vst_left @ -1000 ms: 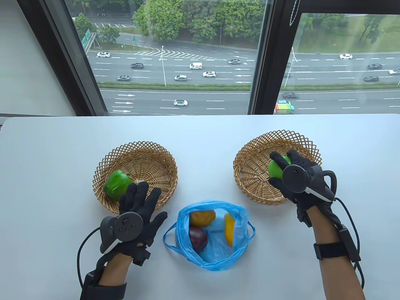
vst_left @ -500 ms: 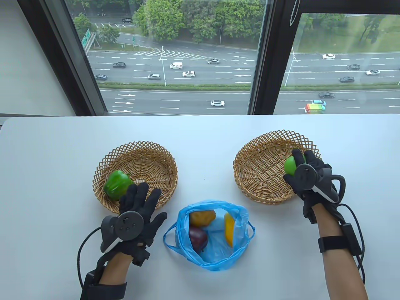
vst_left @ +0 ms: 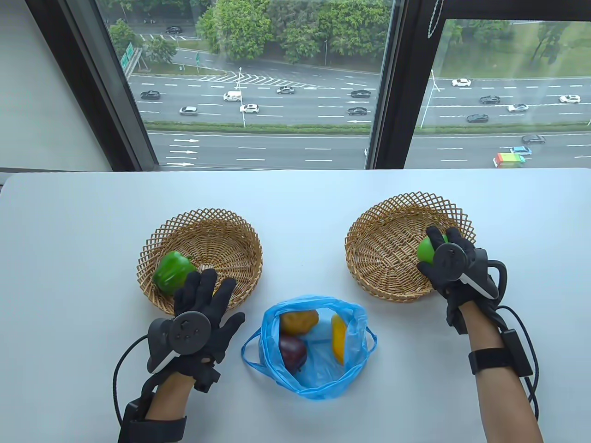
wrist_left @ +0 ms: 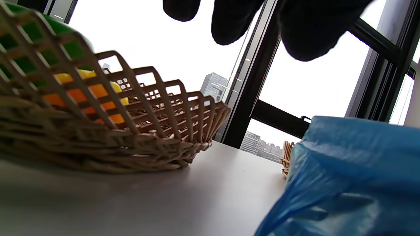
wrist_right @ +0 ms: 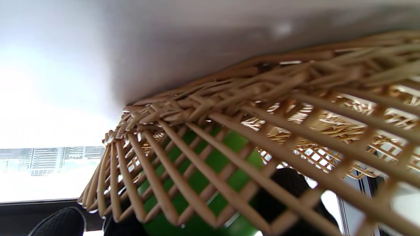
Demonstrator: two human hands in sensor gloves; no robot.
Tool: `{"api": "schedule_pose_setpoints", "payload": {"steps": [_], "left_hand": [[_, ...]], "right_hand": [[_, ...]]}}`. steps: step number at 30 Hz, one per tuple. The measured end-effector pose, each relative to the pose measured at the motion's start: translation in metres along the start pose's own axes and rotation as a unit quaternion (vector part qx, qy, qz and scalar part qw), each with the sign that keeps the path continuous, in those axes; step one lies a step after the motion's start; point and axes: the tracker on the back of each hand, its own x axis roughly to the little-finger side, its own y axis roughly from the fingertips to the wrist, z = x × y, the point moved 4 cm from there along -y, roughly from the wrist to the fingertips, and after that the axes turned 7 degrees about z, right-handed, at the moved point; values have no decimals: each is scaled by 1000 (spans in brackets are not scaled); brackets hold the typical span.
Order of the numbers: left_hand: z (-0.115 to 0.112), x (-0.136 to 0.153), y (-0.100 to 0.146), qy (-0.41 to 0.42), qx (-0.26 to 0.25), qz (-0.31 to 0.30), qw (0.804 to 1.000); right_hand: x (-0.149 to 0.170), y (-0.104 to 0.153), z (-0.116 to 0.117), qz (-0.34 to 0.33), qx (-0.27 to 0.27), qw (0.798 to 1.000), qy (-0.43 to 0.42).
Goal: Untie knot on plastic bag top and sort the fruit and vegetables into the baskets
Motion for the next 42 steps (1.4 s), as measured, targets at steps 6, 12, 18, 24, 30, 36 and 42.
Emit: {"api": "schedule_pose_setpoints", "payload": {"steps": [6, 12, 18, 24, 30, 36, 42], "left_hand": [[0, 0, 0, -2, 0, -1, 1000], [-1, 0, 1, -3, 1, -1, 1000], [0, 0, 1, -2, -1, -1, 1000], [0, 0, 1, -2, -2, -2, 1000], [0, 0, 1, -1, -6, -4, 1000], [0, 0, 1, 0, -11, -7, 1000], [0, -1, 2, -2, -14, -11, 1000]], "right_hand": [[-1, 1, -2, -3, -21, 1000, -19], [-6, 3, -9, -13, -28, 999, -26], [-8, 3, -12, -18, -33, 999, -30], [-11, 5, -24, -24, -19, 999, -38], [-24, 13, -48, -43, 10, 998, -54], [-41, 28, -84, -75, 46, 993, -80], [-65, 48, -112, -118, 78, 986, -92]]}}
